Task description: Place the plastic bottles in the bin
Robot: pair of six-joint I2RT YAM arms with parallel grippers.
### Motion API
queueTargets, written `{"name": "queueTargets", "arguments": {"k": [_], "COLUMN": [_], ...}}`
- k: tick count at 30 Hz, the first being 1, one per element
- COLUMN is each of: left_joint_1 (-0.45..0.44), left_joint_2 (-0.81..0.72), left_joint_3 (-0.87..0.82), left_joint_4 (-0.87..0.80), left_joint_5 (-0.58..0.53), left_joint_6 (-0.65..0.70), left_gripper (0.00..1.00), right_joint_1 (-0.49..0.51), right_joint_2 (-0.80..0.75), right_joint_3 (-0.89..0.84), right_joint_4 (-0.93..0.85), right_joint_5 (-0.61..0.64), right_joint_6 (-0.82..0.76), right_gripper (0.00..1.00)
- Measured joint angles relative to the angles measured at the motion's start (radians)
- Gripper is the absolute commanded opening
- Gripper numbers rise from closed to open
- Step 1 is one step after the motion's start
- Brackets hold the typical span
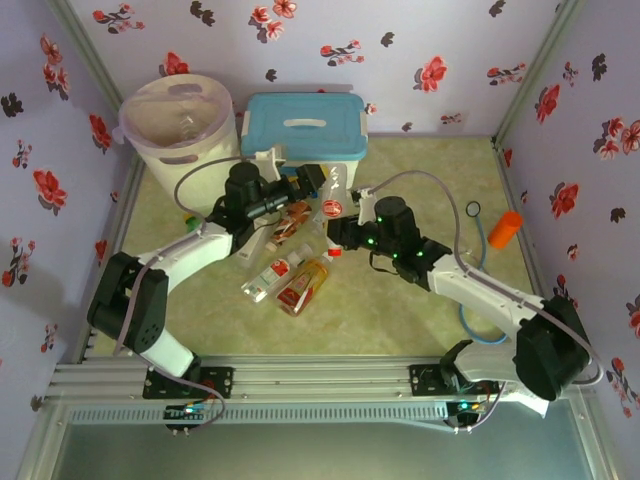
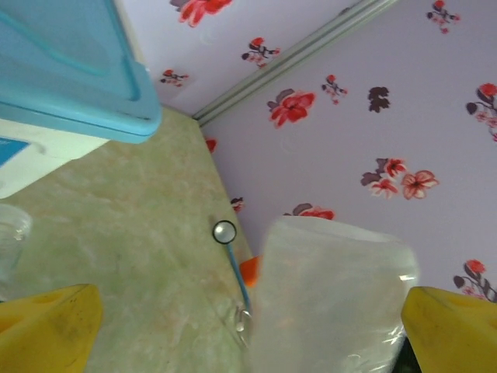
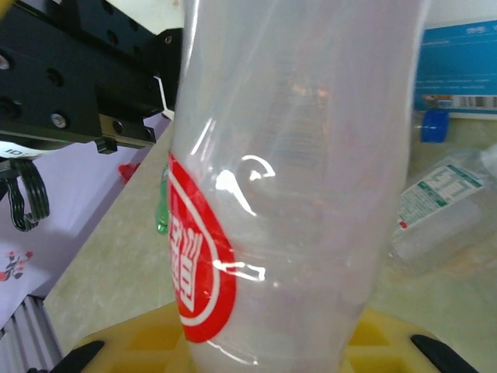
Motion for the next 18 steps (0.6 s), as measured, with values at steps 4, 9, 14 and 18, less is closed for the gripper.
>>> {"name": "queueTargets", "arguments": {"k": [4,9,14,18], "left_joint_1": [-0.039,-0.049,-0.053,-0.057], "left_joint_2": [0.01,0.01,0.033,0.061], "left_joint_3": [0.01,0.01,0.02,0.029], "left_joint_4": [0.007,-0.006,-0.017,-0.014], "left_joint_5": [0.042,0.063,0.069,0.069], "left_joint_6": [-0.006,-0.002,0.006,0.002], "left_gripper": [1.0,0.92,0.71,0.58], "right_joint_1": [0.012,0.012,0.012,0.012], "right_joint_2": [0.037,0.038,0.037,0.035], "right_joint_3": [0.0,0.0,0.0,0.0], "right_joint_4": [0.016,0.037,0.06,0.057], "right_joint_5": [-0.022,-0.022,-0.029,-0.032], "right_joint_6": [0.0,0.004,0.008,0.011], "right_gripper": [0.3,0.31,0.33,0.4]}}
